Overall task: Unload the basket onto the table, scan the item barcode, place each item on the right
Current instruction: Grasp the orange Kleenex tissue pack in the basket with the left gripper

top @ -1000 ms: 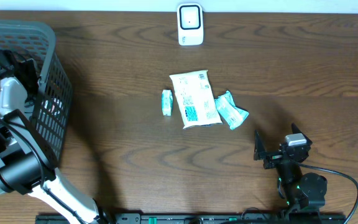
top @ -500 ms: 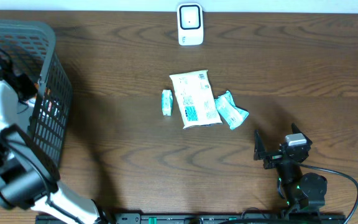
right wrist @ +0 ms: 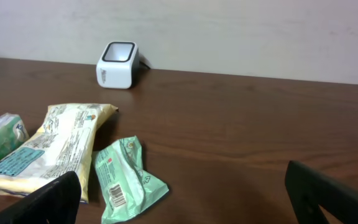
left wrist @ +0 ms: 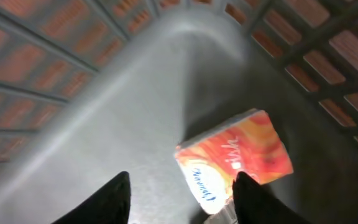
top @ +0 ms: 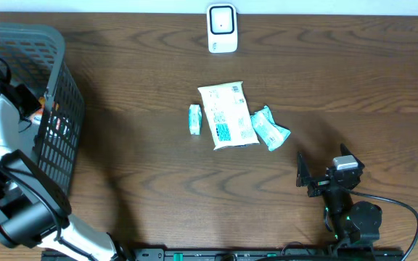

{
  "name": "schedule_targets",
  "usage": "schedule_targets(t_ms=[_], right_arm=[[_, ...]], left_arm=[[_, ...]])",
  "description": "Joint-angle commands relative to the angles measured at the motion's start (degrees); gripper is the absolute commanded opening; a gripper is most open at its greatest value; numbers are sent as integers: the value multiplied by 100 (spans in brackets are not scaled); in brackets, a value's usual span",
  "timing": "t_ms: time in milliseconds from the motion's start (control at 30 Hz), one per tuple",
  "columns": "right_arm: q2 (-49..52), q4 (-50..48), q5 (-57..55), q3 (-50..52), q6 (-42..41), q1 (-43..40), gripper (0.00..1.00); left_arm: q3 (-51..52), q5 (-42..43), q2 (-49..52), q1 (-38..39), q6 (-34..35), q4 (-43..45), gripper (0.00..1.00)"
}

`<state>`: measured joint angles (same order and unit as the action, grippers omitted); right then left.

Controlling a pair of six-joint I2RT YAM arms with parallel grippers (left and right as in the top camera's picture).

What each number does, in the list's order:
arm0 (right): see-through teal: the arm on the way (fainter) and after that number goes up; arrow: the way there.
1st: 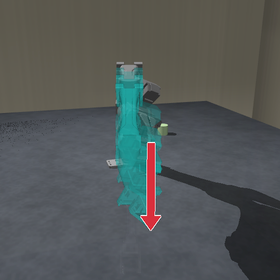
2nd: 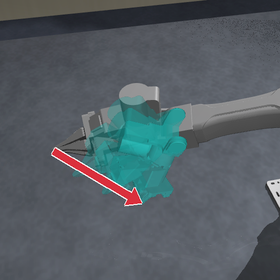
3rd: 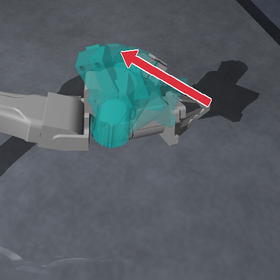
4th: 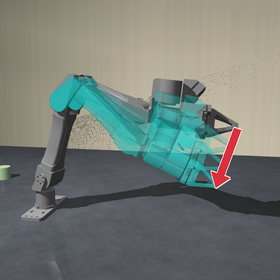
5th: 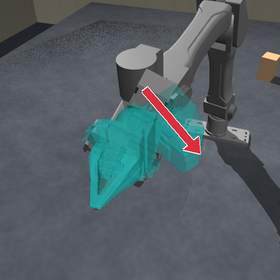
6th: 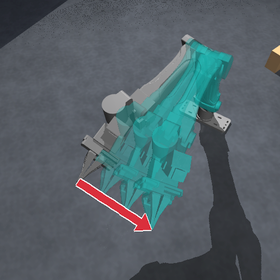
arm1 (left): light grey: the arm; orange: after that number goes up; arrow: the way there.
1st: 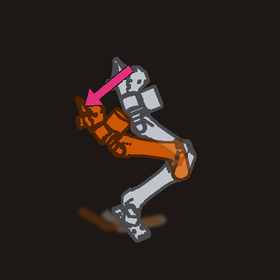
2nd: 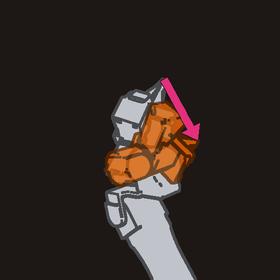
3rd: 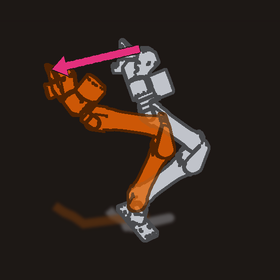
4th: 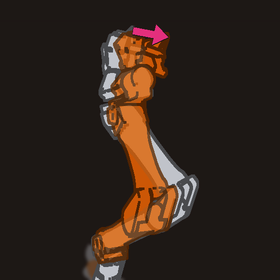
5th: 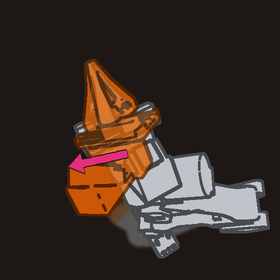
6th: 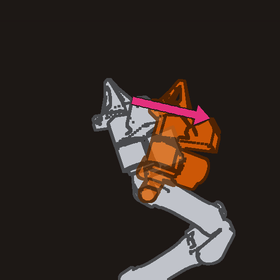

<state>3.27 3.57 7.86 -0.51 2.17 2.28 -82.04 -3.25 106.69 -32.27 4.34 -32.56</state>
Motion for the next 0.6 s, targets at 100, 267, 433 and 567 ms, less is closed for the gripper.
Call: schedule_targets(t_ms=[100, 267, 433, 567], right_arm=[[-26, 7, -24, 20, 70, 33, 99], [-26, 7, -24, 20, 70, 33, 99], [-26, 7, -24, 20, 70, 33, 99], [-26, 7, -24, 20, 70, 35, 99]], left_arm=[[42, 544, 256, -17, -7, 74, 58], [42, 1187, 262, -15, -1169, 271, 65], [153, 1333, 262, -13, -1810, 201, 74], [315, 1331, 262, -20, -2406, 229, 79]])
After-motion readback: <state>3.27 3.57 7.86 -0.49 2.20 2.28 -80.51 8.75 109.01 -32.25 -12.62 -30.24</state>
